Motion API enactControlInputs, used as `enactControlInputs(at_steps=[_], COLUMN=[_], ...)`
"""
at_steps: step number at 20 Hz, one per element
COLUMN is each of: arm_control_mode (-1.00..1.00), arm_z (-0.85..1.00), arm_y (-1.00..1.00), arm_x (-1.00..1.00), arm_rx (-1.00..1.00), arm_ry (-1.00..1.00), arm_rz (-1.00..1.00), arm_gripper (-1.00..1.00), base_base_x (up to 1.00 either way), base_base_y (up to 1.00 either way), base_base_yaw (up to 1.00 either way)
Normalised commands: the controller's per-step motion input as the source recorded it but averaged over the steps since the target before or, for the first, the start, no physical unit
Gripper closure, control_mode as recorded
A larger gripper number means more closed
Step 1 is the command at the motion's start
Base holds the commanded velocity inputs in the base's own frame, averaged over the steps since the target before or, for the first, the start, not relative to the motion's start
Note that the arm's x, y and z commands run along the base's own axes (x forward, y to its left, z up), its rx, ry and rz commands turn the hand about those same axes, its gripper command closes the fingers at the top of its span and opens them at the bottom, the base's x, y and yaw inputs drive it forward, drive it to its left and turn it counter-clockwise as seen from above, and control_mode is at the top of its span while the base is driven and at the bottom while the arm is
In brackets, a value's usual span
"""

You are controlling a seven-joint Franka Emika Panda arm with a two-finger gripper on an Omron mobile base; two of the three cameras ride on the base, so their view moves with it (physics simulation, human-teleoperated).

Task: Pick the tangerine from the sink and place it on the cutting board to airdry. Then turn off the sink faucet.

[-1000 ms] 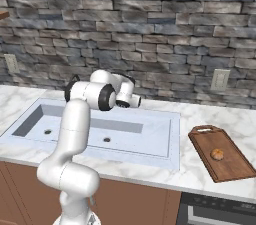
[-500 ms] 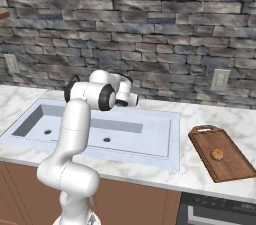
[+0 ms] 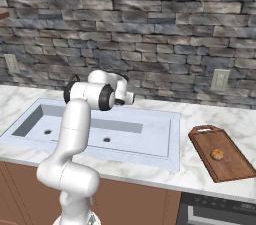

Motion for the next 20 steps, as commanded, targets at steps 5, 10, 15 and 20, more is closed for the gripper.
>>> enactControlInputs(at_steps=[5, 10, 15, 20], arm_control_mode=[-1.0, -1.0, -1.0, -1.0], arm_z=[0.0, 0.04, 0.05, 0.0], arm_y=[0.34, 0.55, 0.88, 1.0], arm_x=[0.02, 0.06, 0.08, 0.14], arm_rx=[0.01, -0.01, -0.1, -0.28], arm_ry=[-0.04, -0.02, 0.0, 0.0], arm_rz=[0.05, 0.03, 0.04, 0.0], arm_gripper=[-1.0, -1.0, -1.0, -1.0], base_base_x=[0.0, 0.0, 0.0, 0.0], base_base_y=[0.0, 0.0, 0.0, 0.0], base_base_yaw=[0.0, 0.0, 0.0, 0.0])
